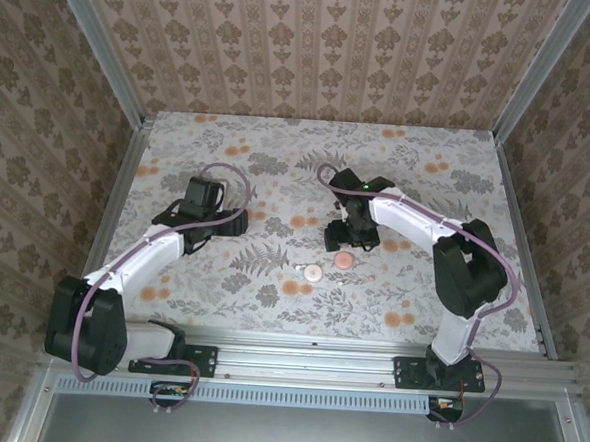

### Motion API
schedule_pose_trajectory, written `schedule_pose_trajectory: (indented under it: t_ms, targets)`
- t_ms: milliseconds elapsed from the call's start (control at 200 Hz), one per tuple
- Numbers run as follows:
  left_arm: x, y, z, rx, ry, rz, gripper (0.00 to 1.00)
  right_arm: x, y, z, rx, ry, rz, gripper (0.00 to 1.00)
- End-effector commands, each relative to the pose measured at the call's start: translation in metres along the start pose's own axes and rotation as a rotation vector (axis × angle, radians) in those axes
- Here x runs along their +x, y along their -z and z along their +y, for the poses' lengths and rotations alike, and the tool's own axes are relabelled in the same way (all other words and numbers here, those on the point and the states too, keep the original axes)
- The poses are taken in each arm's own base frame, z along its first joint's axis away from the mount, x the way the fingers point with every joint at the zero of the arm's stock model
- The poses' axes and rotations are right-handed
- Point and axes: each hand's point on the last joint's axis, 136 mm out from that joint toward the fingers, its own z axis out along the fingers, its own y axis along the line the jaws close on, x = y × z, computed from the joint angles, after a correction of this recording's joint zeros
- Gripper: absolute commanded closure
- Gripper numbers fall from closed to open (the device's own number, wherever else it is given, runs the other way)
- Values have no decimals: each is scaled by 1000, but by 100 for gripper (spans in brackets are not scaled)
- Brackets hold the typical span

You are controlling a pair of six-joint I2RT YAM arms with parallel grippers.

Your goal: Insert the wireless bluetooth earbuds into the charging case

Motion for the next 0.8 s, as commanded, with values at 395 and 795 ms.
schedule_pose_trajectory:
  t_ms: [395, 795]
  targets:
    - [18, -5, 3, -12, 5, 61, 17, 15, -36, 0, 65, -41, 180, 29]
    - [22, -9, 3, -9, 15, 71, 17, 24, -45, 1, 58, -50, 224, 34]
